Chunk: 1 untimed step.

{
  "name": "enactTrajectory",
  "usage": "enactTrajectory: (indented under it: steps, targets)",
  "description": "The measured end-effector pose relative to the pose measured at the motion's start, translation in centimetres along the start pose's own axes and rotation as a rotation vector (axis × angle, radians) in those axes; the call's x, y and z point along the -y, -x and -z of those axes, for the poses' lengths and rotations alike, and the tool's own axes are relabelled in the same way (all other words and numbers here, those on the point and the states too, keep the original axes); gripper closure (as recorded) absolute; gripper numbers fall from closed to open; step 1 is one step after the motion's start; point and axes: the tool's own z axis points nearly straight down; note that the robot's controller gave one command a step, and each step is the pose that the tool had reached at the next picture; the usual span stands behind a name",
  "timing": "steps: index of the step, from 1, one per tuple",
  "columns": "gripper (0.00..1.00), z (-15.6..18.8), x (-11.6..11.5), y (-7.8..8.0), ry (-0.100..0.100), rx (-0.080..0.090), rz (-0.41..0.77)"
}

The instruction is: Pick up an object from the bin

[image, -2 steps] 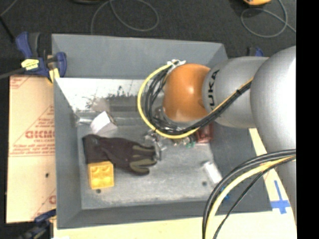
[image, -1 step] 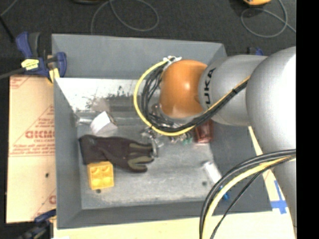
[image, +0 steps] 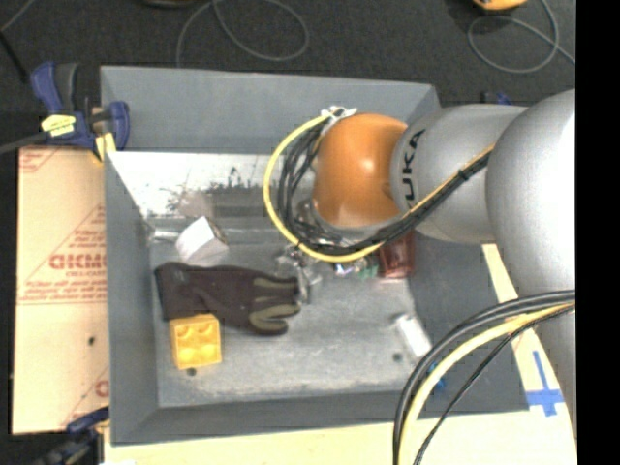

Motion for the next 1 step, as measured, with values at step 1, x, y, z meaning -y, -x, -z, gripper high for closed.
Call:
enactTrajectory:
  steps: [1]
  targets:
    - [1.0, 16.57, -0.74, 1.26, -0.003, 0.004, -0.01]
